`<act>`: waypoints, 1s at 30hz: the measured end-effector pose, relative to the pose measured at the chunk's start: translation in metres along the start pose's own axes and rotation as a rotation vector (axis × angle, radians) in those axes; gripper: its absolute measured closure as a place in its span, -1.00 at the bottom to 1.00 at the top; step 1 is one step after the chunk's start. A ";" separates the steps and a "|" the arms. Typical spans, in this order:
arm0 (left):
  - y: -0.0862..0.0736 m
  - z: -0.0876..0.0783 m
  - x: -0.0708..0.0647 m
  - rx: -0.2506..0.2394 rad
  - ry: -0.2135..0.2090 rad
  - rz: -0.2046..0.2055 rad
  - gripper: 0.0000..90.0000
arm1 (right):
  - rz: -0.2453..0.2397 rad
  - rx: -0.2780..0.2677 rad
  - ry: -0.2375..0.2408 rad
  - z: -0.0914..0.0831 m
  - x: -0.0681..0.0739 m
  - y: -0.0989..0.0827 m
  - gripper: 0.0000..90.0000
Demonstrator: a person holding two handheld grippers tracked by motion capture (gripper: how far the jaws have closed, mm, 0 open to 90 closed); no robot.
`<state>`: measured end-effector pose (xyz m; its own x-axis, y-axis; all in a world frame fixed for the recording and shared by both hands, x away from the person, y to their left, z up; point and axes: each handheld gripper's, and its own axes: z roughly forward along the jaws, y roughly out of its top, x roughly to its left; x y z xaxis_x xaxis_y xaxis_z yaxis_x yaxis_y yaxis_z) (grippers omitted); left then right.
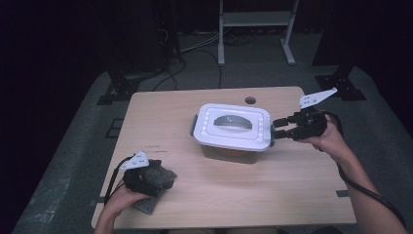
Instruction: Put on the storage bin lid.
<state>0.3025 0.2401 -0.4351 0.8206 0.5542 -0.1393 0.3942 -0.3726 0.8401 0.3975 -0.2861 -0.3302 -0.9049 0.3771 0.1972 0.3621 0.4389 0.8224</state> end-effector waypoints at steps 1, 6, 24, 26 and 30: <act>0.000 0.000 0.000 0.000 -0.001 -0.001 -0.94 | 0.001 0.001 -0.002 -0.001 0.000 -0.002 -0.06; 0.000 0.000 0.000 0.003 0.000 0.000 -0.94 | 0.025 -0.002 -0.011 -0.006 -0.001 -0.014 -0.06; 0.000 0.001 0.000 0.005 -0.002 0.004 -0.94 | 0.083 -0.008 -0.019 -0.013 -0.001 -0.051 -0.06; 0.000 0.002 -0.001 0.006 -0.004 0.004 -0.94 | 0.091 -0.009 -0.021 -0.014 -0.001 -0.055 -0.06; 0.000 0.002 -0.001 0.006 -0.005 0.003 -0.95 | 0.103 -0.014 -0.023 -0.015 -0.001 -0.062 -0.06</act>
<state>0.3028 0.2377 -0.4362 0.8237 0.5496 -0.1394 0.3945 -0.3788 0.8372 0.3722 -0.3260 -0.3734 -0.8576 0.4382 0.2691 0.4497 0.3854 0.8058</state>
